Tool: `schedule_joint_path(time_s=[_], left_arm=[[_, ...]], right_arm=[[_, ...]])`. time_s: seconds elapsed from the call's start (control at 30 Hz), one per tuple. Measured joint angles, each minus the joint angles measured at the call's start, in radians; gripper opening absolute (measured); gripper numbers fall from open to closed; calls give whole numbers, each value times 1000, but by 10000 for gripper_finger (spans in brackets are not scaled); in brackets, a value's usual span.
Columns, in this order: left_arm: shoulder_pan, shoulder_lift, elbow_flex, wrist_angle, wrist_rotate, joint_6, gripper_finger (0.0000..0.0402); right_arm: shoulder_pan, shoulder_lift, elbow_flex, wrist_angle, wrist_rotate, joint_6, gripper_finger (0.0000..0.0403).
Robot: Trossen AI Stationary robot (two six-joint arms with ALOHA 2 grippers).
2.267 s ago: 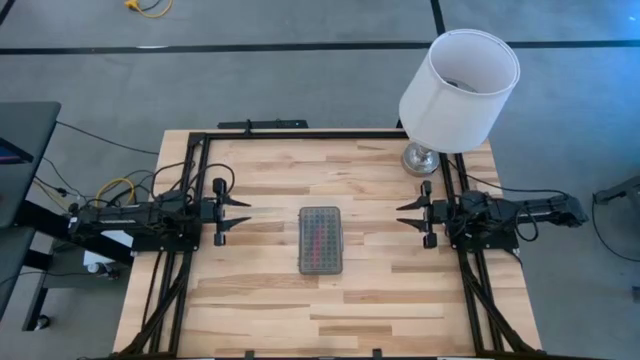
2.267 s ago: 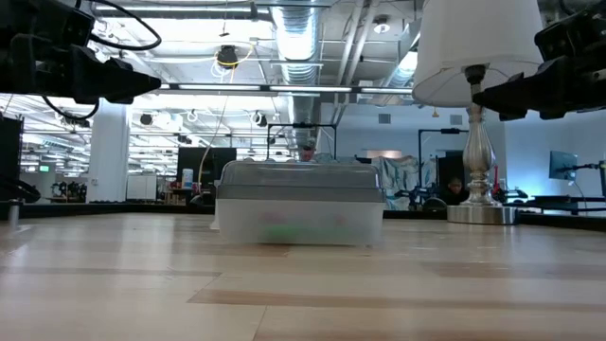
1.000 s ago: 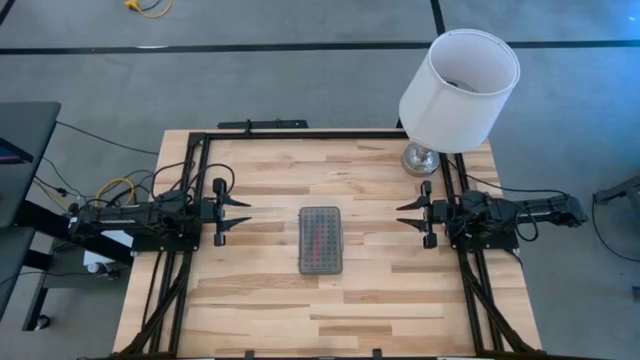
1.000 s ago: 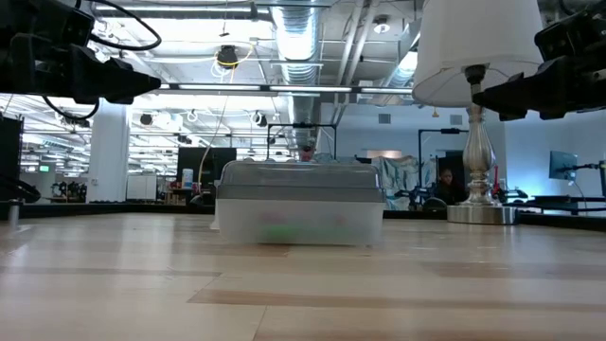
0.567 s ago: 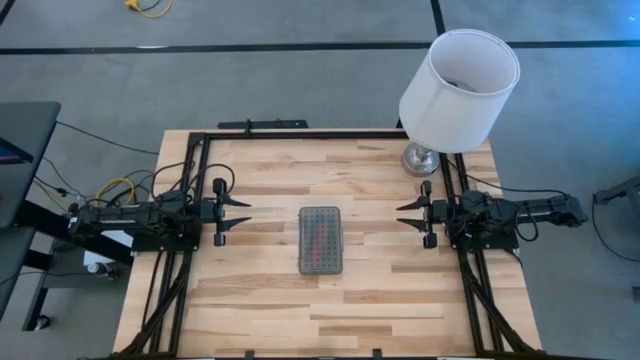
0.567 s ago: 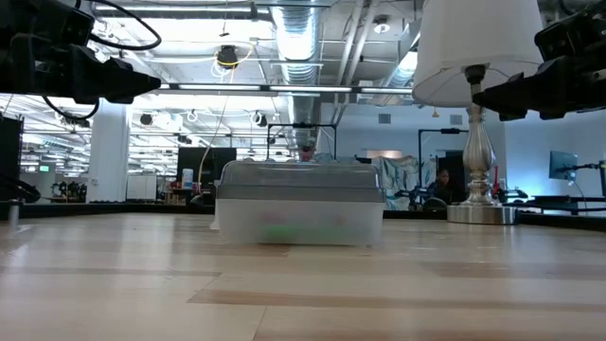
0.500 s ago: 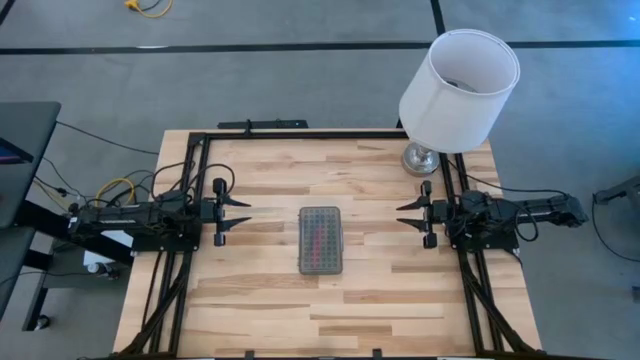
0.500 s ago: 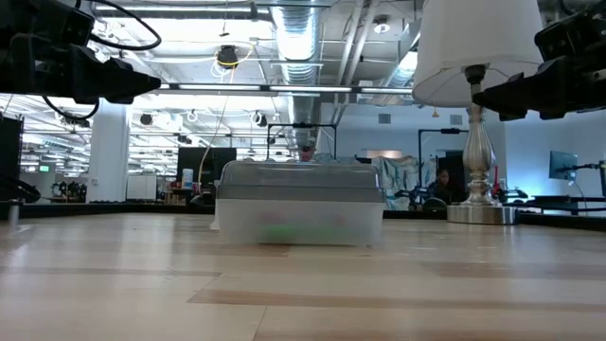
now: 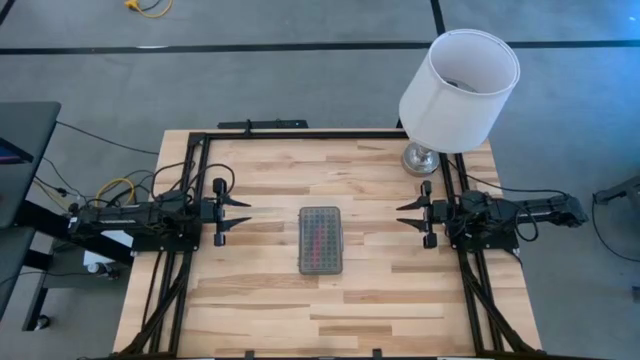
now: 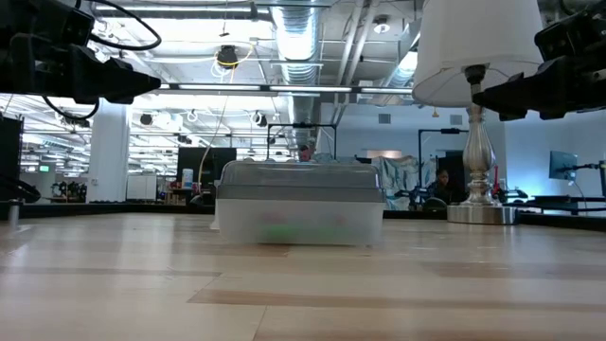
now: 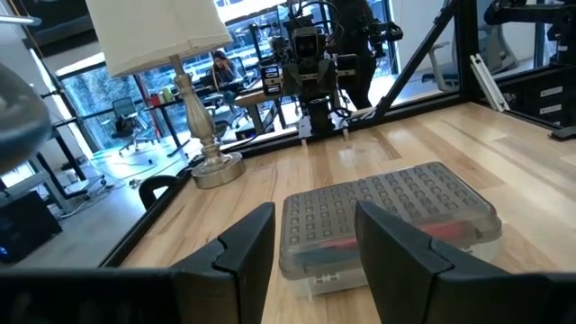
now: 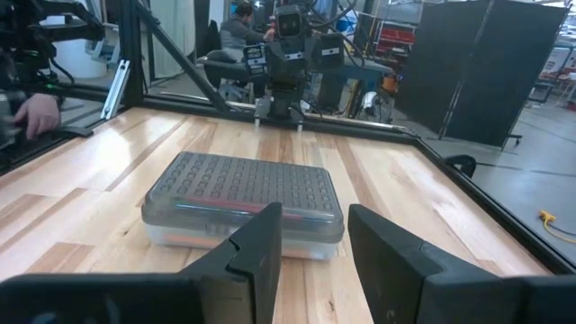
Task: Pick & place school supplies into a supply box
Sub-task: Return to Home Position
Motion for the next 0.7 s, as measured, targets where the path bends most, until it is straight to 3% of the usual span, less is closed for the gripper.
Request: schedule_joint_path(time_s=[0.7], left_arm=[[0,0,0,0,0,-1,151]], right_arm=[[0,0,0,0,0,0,127]])
